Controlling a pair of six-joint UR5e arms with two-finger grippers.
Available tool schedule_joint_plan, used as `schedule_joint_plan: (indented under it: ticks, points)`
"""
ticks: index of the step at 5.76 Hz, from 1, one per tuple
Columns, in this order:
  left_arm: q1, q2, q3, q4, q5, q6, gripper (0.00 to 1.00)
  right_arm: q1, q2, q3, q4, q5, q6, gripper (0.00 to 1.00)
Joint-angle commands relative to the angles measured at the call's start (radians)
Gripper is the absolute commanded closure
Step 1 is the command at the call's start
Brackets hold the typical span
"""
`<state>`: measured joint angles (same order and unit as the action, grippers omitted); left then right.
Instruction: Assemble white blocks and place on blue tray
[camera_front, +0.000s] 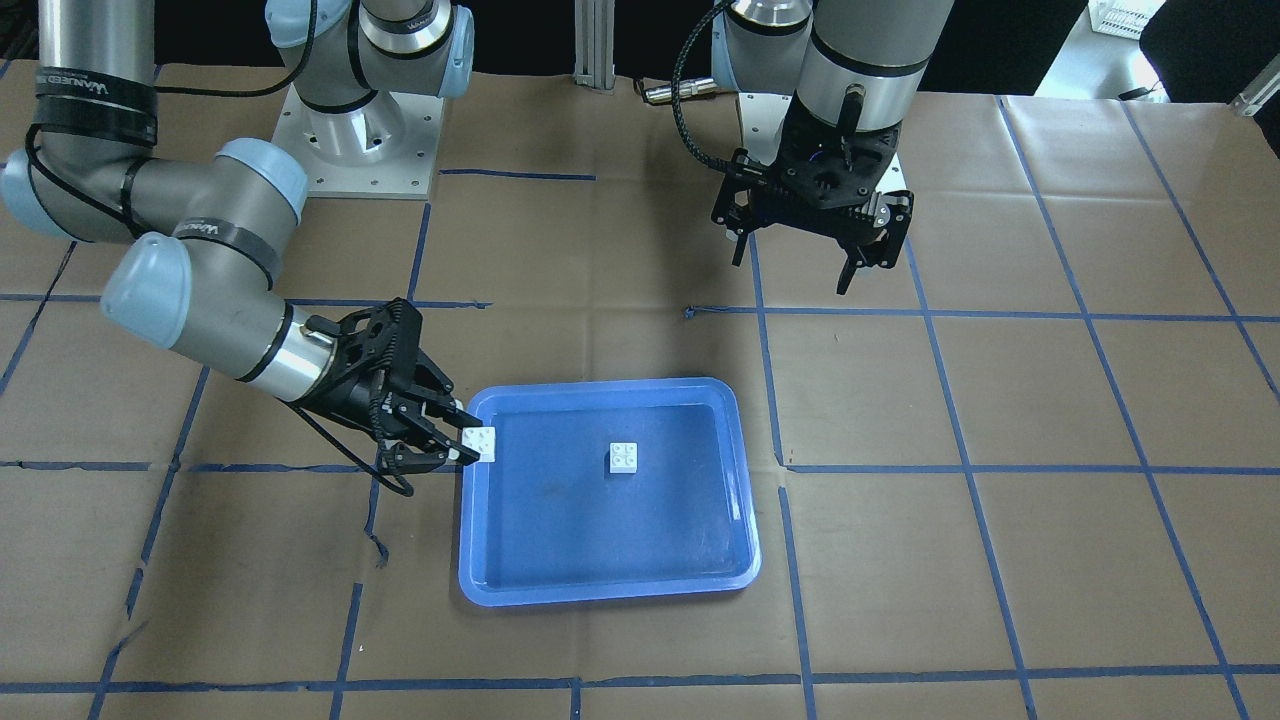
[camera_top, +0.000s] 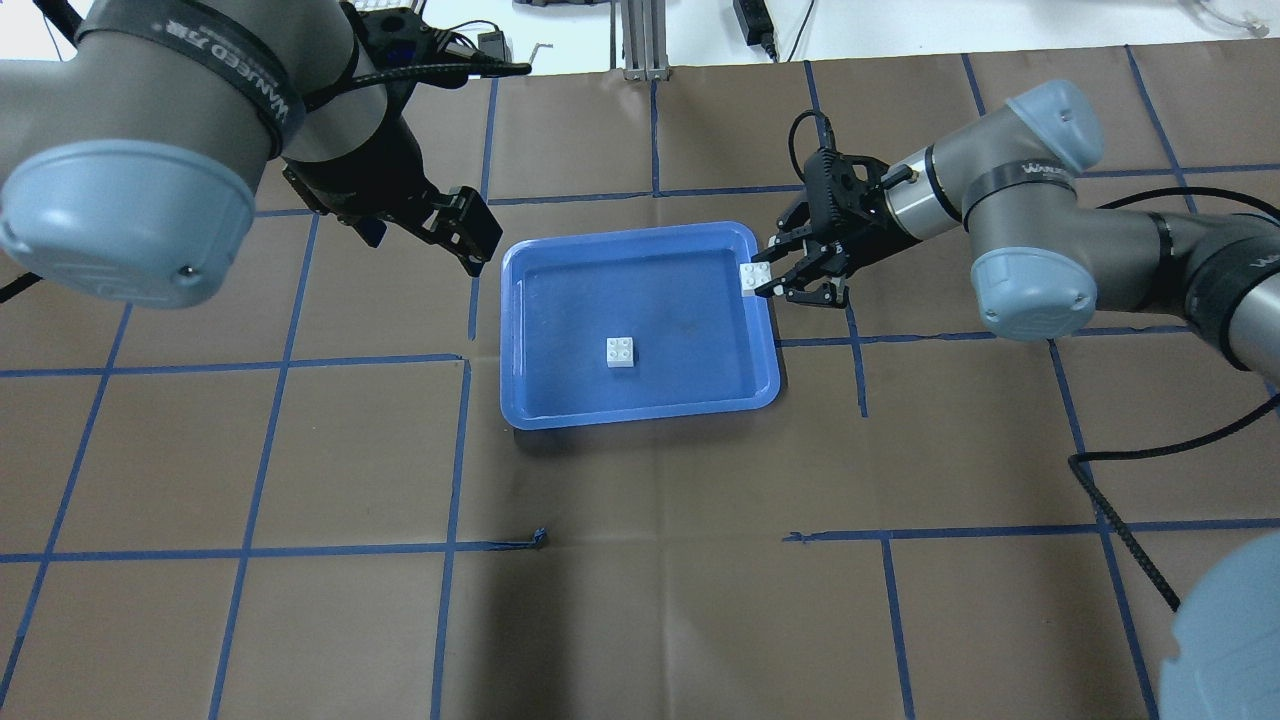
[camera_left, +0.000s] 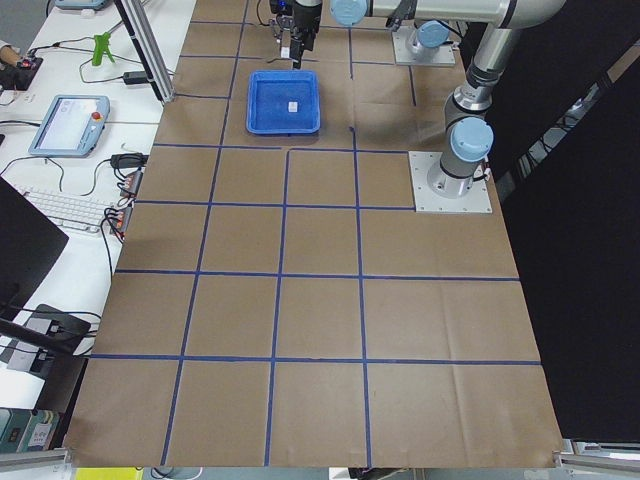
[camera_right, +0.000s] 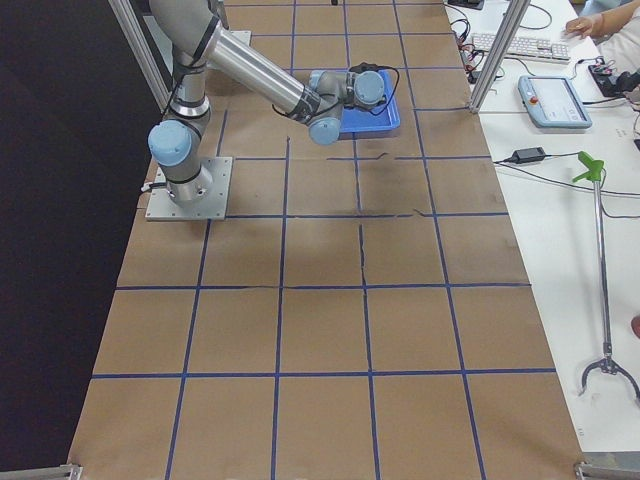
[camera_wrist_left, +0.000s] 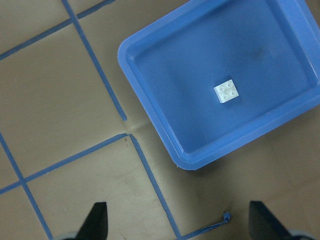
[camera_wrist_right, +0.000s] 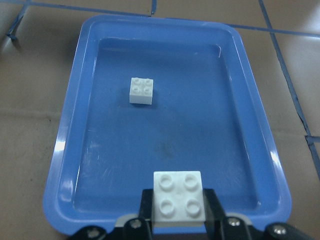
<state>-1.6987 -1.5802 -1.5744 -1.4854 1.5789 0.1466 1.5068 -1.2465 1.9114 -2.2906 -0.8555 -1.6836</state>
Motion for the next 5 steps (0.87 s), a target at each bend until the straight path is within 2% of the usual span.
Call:
schedule_joint_plan:
  ticks: [1, 2, 3, 5]
  points:
    - [0.002, -0.003, 0.085, -0.09, 0.004, -0.196, 0.01, 0.111, 0.08, 0.03, -0.26, 0.0, 0.198, 0.76]
    - [0.004, 0.006, 0.071, -0.076, 0.007, -0.203, 0.01, 0.137, 0.146, 0.041, -0.394, -0.002, 0.294, 0.76]
    - [0.007, 0.008, 0.073, -0.069, 0.007, -0.212, 0.01, 0.138, 0.195, 0.064, -0.436, -0.003, 0.306, 0.75]
    - [0.027, 0.02, 0.07, -0.069, 0.009, -0.295, 0.01, 0.142, 0.209, 0.092, -0.48, -0.003, 0.308, 0.75]
